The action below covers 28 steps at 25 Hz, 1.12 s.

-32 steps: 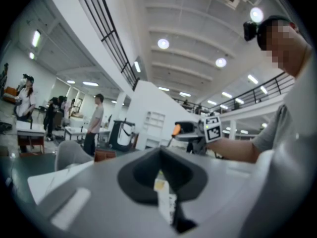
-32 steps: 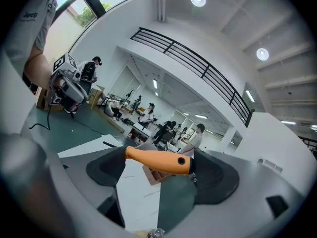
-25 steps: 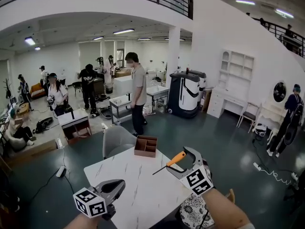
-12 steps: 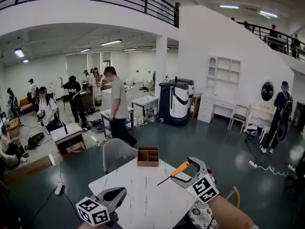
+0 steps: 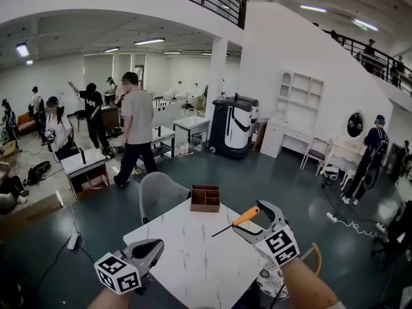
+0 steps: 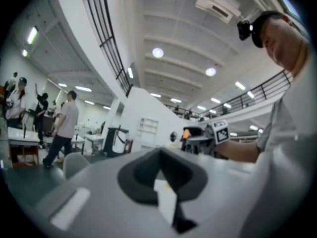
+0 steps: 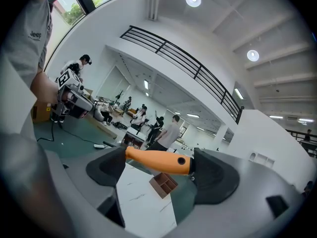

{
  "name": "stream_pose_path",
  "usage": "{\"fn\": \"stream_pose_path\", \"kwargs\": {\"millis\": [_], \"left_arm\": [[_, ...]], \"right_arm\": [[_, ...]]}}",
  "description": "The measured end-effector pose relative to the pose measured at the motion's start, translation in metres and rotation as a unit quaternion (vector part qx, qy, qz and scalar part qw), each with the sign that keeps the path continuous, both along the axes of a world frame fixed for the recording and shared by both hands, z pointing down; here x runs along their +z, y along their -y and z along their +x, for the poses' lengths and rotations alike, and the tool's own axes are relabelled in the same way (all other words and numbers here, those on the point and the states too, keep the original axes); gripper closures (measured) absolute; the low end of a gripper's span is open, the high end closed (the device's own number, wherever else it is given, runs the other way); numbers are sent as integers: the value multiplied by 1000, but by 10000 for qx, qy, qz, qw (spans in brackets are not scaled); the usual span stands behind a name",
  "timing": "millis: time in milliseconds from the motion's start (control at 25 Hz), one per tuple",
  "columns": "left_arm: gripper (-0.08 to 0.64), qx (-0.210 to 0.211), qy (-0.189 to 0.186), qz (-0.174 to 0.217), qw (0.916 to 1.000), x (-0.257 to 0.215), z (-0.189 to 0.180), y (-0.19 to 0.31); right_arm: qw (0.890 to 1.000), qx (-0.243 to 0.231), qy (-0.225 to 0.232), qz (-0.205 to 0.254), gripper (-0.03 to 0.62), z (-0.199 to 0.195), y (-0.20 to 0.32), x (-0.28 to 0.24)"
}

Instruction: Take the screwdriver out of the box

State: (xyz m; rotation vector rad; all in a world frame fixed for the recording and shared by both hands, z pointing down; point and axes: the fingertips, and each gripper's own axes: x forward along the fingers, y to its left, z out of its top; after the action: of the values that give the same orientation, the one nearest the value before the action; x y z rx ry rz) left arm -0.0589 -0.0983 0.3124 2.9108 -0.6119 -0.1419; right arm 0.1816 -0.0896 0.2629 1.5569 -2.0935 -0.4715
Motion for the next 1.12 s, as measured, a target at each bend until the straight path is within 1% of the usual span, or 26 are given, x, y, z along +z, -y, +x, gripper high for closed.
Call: {"fn": "stream_pose_path", "kwargs": {"millis": [120,280,480,760,1120], "left_arm": [[558,62,-51,-5,10000,-4,-1,3],[558,88,-65,32,9999,-10,3,1],[558,6,-82,-9,10000,-11,7,-3],[558,-31,-82,-20,10000,-10,25,-7],[558,-56,-77,-25,10000,-8,37,-11]], "right_arm": [[10000,-52,-27,66,196,-10,4,-11],[10000,-68,-5,69,195,-10,5,-17],[9999,-106,28,49,195,-3,1,-17],[9999,-126,48,45,195,15,2,-13],[9999,-115,39,83,195,29,2,-11]]}}
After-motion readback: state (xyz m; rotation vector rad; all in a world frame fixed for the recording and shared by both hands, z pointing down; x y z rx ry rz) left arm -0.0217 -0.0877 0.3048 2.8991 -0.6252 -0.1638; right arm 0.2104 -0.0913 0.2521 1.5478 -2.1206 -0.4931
